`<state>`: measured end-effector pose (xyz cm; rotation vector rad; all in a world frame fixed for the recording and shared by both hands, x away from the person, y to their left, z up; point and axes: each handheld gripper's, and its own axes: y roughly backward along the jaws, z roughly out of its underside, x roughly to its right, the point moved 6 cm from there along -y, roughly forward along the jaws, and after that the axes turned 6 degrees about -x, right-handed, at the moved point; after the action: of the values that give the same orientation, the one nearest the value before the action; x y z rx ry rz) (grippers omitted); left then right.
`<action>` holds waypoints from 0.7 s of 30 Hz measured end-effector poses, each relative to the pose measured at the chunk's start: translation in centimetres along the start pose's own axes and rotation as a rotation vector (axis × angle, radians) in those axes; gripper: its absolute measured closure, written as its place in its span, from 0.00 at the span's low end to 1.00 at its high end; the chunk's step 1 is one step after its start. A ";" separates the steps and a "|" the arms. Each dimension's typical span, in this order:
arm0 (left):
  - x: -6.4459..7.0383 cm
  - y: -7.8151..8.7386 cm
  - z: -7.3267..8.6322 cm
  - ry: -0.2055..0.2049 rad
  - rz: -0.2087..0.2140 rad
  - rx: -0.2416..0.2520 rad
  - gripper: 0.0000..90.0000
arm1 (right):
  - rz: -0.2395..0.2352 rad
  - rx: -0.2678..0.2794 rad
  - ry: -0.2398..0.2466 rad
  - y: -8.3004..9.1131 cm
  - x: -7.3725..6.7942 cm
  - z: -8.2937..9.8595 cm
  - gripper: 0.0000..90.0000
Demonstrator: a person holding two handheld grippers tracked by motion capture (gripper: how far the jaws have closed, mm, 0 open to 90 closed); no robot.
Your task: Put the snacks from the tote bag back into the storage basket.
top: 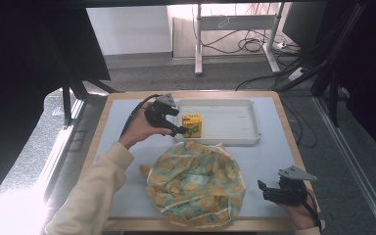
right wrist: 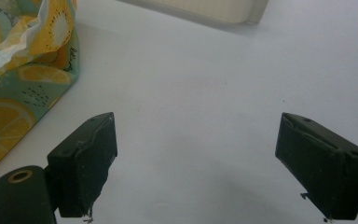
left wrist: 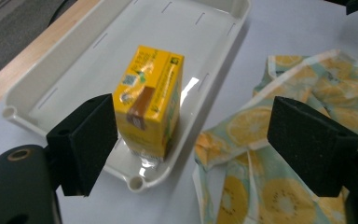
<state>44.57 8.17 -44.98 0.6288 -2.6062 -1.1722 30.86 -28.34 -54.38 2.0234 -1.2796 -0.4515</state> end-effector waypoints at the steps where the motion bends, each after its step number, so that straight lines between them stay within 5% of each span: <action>1: 0.2 0.1 0.2 0.004 -0.002 0.000 0.18 | -0.002 -0.001 -0.001 0.0 0.0 0.0 0.14; 21: 3.9 2.8 6.1 0.158 0.004 0.071 0.21 | -0.007 -0.005 0.009 -0.3 -0.3 -0.2 0.14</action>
<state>38.10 12.03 -46.77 0.6999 -2.5241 -0.9895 31.05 -27.96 -54.44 2.0243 -1.2650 -0.4483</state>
